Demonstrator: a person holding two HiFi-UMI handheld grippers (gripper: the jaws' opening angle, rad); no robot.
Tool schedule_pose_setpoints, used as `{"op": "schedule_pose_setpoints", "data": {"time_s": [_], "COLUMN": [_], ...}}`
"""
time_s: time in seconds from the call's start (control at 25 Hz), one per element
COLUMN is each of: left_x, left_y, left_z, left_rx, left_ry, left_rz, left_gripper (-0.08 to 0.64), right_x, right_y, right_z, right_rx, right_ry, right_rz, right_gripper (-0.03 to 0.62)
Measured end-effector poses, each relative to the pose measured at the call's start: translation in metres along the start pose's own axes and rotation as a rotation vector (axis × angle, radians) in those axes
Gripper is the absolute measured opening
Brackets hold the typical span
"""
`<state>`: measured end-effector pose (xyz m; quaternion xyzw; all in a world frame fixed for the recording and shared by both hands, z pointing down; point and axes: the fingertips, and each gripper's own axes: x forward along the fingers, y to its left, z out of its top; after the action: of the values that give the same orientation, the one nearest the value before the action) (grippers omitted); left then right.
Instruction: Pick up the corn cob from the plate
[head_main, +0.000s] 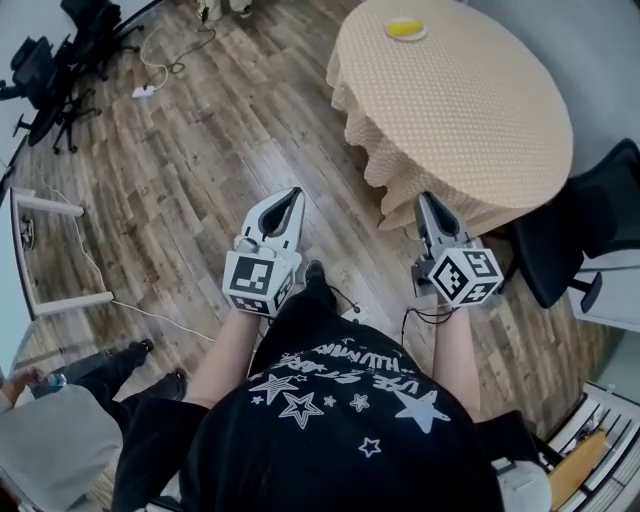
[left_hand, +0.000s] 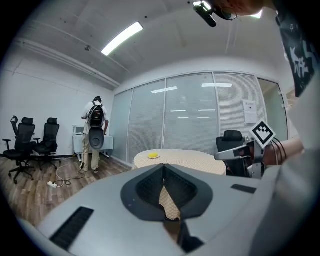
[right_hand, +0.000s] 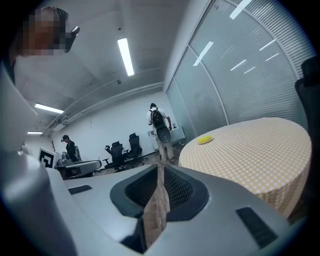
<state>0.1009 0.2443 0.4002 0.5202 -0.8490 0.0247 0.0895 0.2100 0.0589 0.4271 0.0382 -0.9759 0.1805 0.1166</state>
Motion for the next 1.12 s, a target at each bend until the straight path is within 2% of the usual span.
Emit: {"op": "schedule_pose_setpoints", "data": {"time_s": [0.24, 0.36, 0.52, 0.72, 1.12], "left_x": [0.036, 0.050, 0.066, 0.066, 0.093], "left_y": [0.054, 0.062, 0.069, 0.087, 0.137], "left_z": [0.015, 0.014, 0.017, 0.014, 0.025], "left_rx": [-0.031, -0.045, -0.015, -0.057, -0.059], "left_ry": [0.000, 0.016, 0.001, 0.003, -0.016], "left_rz": [-0.014, -0.067, -0.114, -0.097, -0.040], "left_gripper": [0.008, 0.008, 0.008, 0.008, 0.008], "right_x": [0.069, 0.099, 0.133, 0.146, 0.198], "right_y": [0.001, 0.004, 0.012, 0.011, -0.004], "right_z": [0.028, 0.040, 0.048, 0.047, 0.061], "right_rx": [0.012, 0.020, 0.017, 0.012, 0.021], "right_ry": [0.003, -0.015, -0.027, -0.002, -0.012], "right_rz": [-0.016, -0.024, -0.008, -0.023, -0.017], "right_gripper": [0.054, 0.054, 0.054, 0.054, 0.054]}}
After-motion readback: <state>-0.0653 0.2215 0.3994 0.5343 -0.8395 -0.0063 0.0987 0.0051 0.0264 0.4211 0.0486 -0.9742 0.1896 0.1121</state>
